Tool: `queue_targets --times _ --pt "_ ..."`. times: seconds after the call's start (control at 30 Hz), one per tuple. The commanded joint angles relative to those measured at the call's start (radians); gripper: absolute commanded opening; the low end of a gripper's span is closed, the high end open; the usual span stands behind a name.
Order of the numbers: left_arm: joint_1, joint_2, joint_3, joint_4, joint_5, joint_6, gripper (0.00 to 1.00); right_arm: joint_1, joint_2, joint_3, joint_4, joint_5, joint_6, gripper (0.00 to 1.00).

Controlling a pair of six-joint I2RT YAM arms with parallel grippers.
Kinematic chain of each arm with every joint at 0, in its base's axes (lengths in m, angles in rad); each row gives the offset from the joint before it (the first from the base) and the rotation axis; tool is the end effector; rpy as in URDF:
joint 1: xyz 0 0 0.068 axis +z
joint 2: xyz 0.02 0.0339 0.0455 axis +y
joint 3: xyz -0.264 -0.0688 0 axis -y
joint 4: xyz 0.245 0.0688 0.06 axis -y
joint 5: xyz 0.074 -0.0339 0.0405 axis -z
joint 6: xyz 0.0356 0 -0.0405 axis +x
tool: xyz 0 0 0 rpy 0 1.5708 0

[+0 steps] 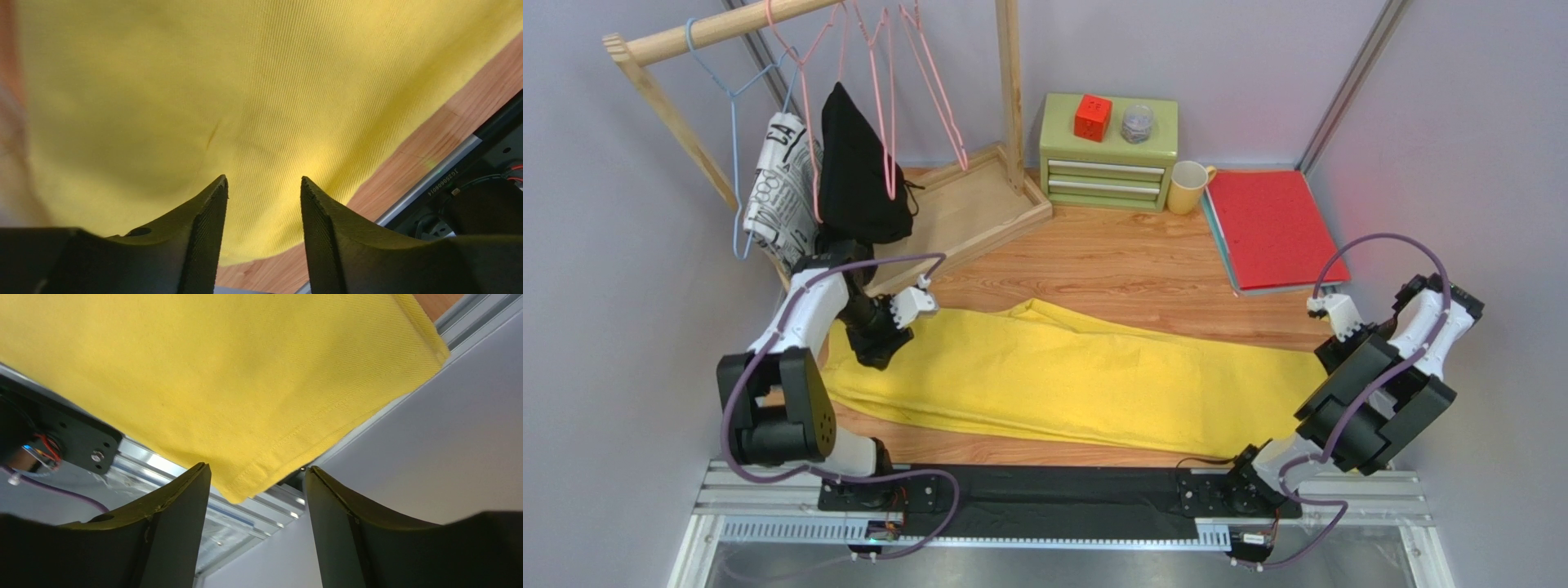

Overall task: Place the trousers on the hanger
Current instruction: Fold the trousers

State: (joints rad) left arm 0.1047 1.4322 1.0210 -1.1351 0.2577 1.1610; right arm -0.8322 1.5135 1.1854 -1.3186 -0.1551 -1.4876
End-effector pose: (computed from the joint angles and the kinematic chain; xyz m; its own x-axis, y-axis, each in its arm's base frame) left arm 0.2344 0.0155 0.2236 -0.4831 0.8410 -0.2434 0.8741 0.4792 -0.0790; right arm 0.1709 -0.1796 0.2461 -0.7917 -0.5930 -0.1472 -0.6076 0.7893 0.0884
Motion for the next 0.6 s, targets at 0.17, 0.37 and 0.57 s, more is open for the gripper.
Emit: queue_targets --times 0.17,0.37,0.57 --pt "0.012 0.198 -0.145 0.245 -0.244 -0.070 0.46 0.103 0.134 0.131 0.137 -0.014 0.316 0.59" --pt "0.027 0.275 -0.125 0.268 -0.284 -0.098 0.45 0.153 0.256 0.154 0.219 0.097 0.377 0.58" --pt "0.026 0.221 -0.093 0.195 -0.167 -0.129 0.53 0.171 0.320 0.154 0.278 0.088 0.409 0.62"
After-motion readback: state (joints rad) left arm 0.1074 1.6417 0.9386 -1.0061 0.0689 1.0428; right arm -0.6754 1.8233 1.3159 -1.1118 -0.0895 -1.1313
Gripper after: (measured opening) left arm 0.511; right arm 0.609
